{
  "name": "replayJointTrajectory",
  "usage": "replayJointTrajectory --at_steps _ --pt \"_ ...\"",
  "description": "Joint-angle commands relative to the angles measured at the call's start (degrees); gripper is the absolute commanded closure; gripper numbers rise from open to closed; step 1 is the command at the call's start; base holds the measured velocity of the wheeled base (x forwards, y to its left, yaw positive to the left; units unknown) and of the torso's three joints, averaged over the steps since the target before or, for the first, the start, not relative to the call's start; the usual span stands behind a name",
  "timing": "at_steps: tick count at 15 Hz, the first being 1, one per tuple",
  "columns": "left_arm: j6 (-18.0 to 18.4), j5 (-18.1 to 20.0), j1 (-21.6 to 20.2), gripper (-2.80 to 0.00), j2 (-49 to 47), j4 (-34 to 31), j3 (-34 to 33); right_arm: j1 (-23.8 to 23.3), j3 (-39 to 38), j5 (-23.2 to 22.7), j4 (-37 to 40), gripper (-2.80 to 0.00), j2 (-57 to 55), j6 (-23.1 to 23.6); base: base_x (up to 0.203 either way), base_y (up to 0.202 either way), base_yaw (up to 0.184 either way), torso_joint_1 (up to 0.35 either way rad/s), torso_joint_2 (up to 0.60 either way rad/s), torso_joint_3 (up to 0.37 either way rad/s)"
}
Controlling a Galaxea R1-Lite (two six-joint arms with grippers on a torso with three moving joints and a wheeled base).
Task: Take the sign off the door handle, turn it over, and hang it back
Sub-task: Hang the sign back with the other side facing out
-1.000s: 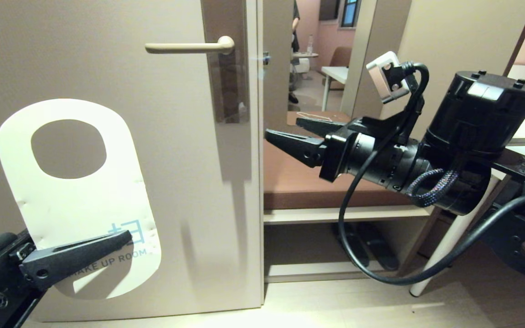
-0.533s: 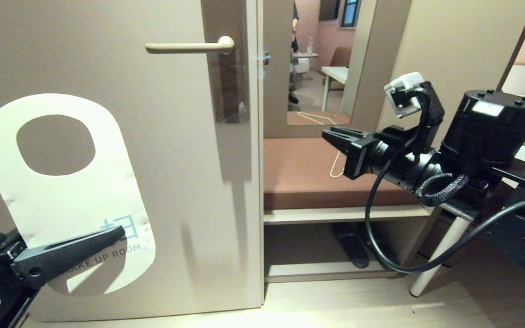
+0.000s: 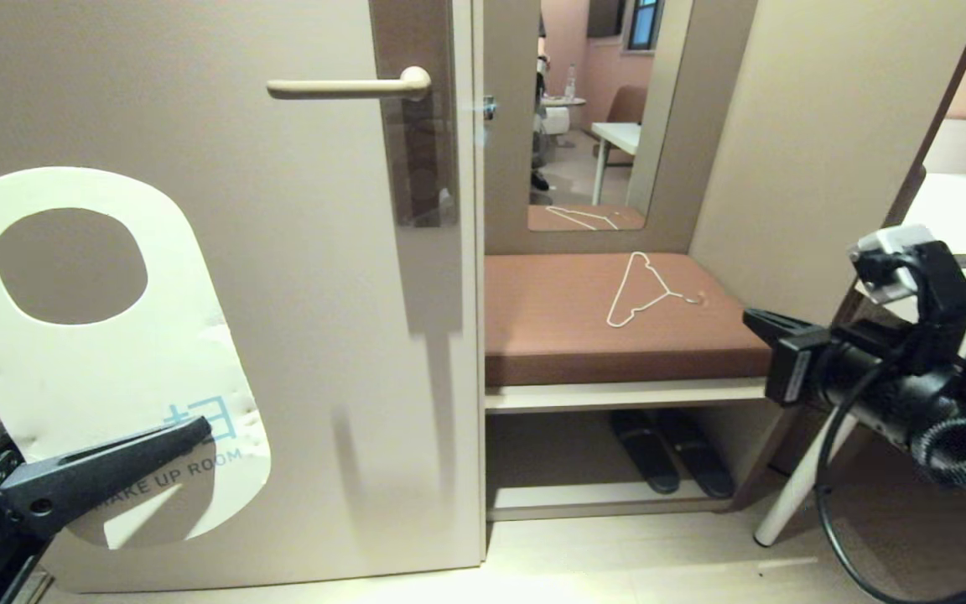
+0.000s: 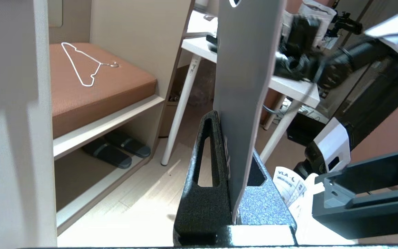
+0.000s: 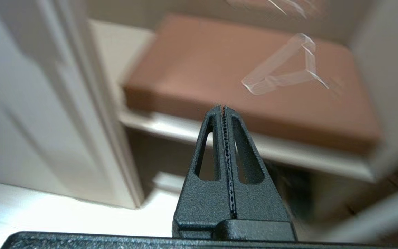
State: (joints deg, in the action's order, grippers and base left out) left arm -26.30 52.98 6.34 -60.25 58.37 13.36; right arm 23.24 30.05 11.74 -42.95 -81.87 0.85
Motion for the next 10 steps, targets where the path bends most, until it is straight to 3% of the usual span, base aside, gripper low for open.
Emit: replayJointTrajectory --at_steps 1,5,7,10 --pt "-0.16 0.28 -0.01 0.0 1.7 0.26 -0.68 -2.5 -7.59 1.7 1.34 0.0 9.82 0.31 0.0 0.0 0.0 0.0 0.0 0.0" --pt "-0.08 0.35 0.04 0.0 4.06 -2.21 -0.8 -9.09 -17.81 7.28 4.69 0.0 20.66 1.01 0.0 0.0 0.0 0.0 0.0 0.0" --pt "-0.07 0.37 0.15 0.0 5.05 -3.6 -0.8 -14.4 -22.25 8.28 6.49 0.0 24.75 1.35 0.0 0.0 0.0 0.0 0.0 0.0" --pt "-0.07 0.38 0.16 0.0 5.92 -4.2 -0.71 -18.11 -28.28 8.95 9.76 0.0 31.81 2.35 0.0 0.0 0.0 0.0 0.0 0.0"
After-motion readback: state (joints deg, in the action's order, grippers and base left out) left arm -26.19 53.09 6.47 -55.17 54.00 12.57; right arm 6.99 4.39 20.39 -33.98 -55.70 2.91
